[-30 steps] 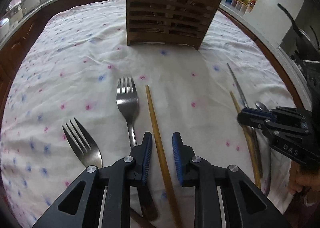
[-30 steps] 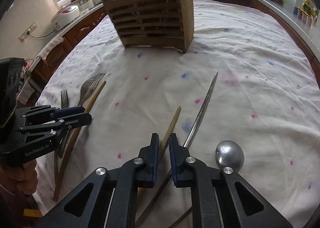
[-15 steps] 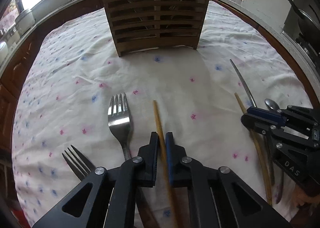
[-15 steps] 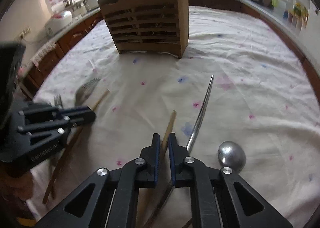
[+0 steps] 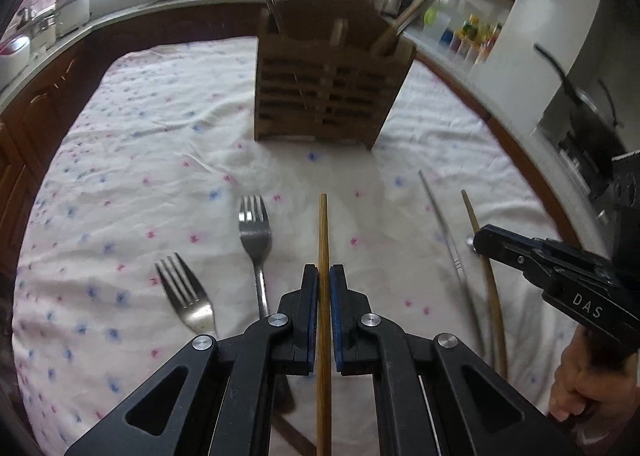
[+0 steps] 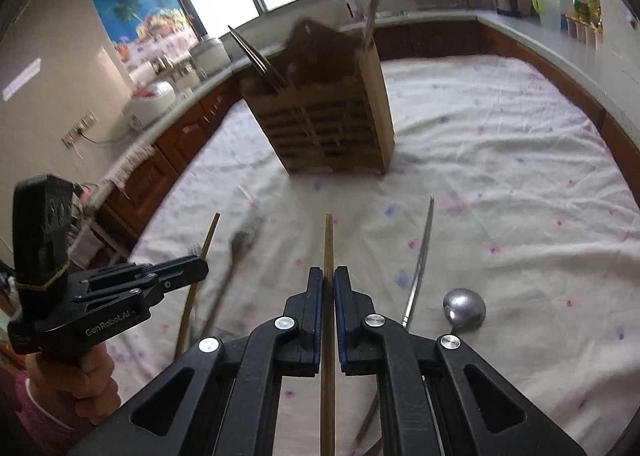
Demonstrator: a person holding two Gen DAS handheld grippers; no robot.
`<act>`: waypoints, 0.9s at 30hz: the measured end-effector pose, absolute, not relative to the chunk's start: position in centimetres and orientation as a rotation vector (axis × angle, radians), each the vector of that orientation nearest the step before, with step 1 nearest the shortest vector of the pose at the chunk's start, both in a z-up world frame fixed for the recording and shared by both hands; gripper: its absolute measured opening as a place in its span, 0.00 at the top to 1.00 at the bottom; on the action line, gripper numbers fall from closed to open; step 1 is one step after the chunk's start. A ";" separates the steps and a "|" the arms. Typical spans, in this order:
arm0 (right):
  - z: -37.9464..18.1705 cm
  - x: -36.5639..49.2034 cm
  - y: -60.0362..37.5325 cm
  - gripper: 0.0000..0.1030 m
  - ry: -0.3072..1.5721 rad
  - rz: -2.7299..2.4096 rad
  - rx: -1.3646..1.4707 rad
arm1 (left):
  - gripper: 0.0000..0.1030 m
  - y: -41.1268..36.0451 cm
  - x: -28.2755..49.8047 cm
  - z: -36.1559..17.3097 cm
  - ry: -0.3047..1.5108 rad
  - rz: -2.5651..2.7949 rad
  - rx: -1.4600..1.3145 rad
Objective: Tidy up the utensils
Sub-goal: 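Lift the wooden chopstick and carry it over the wooden holder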
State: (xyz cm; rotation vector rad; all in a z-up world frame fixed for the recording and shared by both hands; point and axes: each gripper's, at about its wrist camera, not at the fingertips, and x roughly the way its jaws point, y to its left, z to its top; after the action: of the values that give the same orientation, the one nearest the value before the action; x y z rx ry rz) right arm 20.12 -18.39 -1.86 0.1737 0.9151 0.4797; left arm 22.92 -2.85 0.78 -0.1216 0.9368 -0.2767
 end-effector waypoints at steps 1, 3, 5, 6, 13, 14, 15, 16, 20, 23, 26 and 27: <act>-1.3 19.9 -18.5 0.94 0.899 0.481 0.181 | 0.96 -2.5 22.5 1.3 0.921 -0.282 -0.132; -0.2 19.4 -18.7 0.94 0.864 0.494 0.193 | 0.96 -1.9 21.4 2.5 0.896 -0.287 -0.153; 1.1 18.7 -18.8 0.94 0.827 0.496 0.196 | 0.96 -1.2 20.1 3.9 0.859 -0.296 -0.178; 1.6 18.5 -19.0 0.94 0.812 0.499 0.200 | 0.96 -1.0 19.5 4.3 0.845 -0.299 -0.184; 4.9 16.6 -20.0 0.95 0.708 0.505 0.211 | 0.96 0.6 15.4 7.1 0.764 -0.324 -0.220; 5.3 16.4 -20.1 0.95 0.694 0.504 0.214 | 0.96 0.7 15.0 7.3 0.757 -0.326 -0.223; 5.5 16.2 -20.2 0.95 0.685 0.503 0.216 | 0.96 1.0 14.4 7.6 0.741 -0.331 -0.231; 5.7 16.1 -20.3 0.95 0.675 0.502 0.217 | 0.96 1.2 14.0 7.8 0.732 -0.330 -0.235; 6.6 15.7 -20.6 0.95 0.637 0.497 0.223 | 0.96 1.7 13.4 8.4 0.700 -0.335 -0.243; 7.2 15.6 -20.7 0.94 0.612 0.495 0.227 | 0.96 2.3 12.7 8.9 0.664 -0.332 -0.254; 7.6 15.6 -20.9 0.95 0.594 0.493 0.227 | 0.96 2.6 12.4 9.4 0.640 -0.325 -0.258; 7.7 15.5 -21.0 0.95 0.590 0.492 0.227 | 0.96 2.5 12.3 9.5 0.636 -0.325 -0.258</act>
State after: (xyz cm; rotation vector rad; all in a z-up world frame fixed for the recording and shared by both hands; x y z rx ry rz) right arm 15.53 -20.97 7.72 0.2272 0.5896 0.4924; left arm 12.34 2.53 9.45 -0.2582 0.6358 -0.3250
